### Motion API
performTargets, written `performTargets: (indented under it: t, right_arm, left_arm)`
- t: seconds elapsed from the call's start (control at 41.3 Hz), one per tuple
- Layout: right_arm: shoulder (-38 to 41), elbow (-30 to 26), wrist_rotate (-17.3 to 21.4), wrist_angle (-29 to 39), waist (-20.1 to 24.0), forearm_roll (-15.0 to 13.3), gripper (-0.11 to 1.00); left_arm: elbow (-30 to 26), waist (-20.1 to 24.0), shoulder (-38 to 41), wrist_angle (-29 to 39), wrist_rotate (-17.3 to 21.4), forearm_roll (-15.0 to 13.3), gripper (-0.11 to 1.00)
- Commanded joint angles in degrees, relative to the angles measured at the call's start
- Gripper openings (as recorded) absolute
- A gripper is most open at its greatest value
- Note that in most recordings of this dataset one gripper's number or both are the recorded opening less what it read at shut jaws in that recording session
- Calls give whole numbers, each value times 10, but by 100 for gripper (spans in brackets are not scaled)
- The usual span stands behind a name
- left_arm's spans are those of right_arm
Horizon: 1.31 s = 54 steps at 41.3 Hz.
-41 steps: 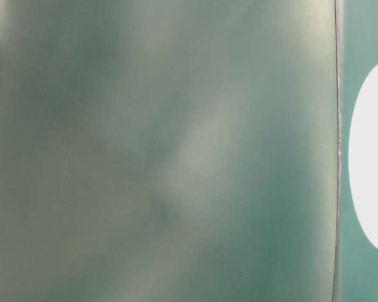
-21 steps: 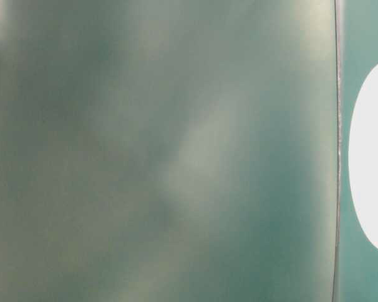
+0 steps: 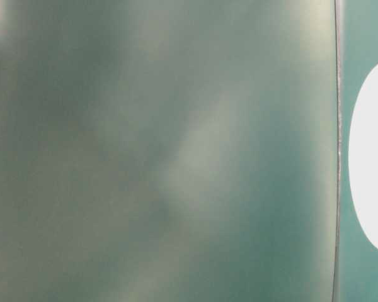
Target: Scoop the yellow hexagonal prism block from the bowl with a spoon using the right arm.
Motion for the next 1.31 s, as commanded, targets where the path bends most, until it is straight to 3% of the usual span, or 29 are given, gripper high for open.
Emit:
performTargets:
  t: [0.0, 0.798, 1.113, 1.282]
  right_arm:
    - [-4, -4, -1, -4, 3, -1, 43]
    - [-4, -7, -1, 8, 0, 1, 43]
    - [-4, -6, 0, 9, -2, 1, 25]
    - [-5, -5, 0, 9, -2, 1, 24]
  left_arm:
    - [-16, 1, 4, -4, 0, 0, 8]
    - [-17, 1, 4, -3, -1, 0, 8]
    - [-17, 1, 4, -3, -1, 1, 8]
    - [-16, 1, 4, -3, -1, 0, 8]
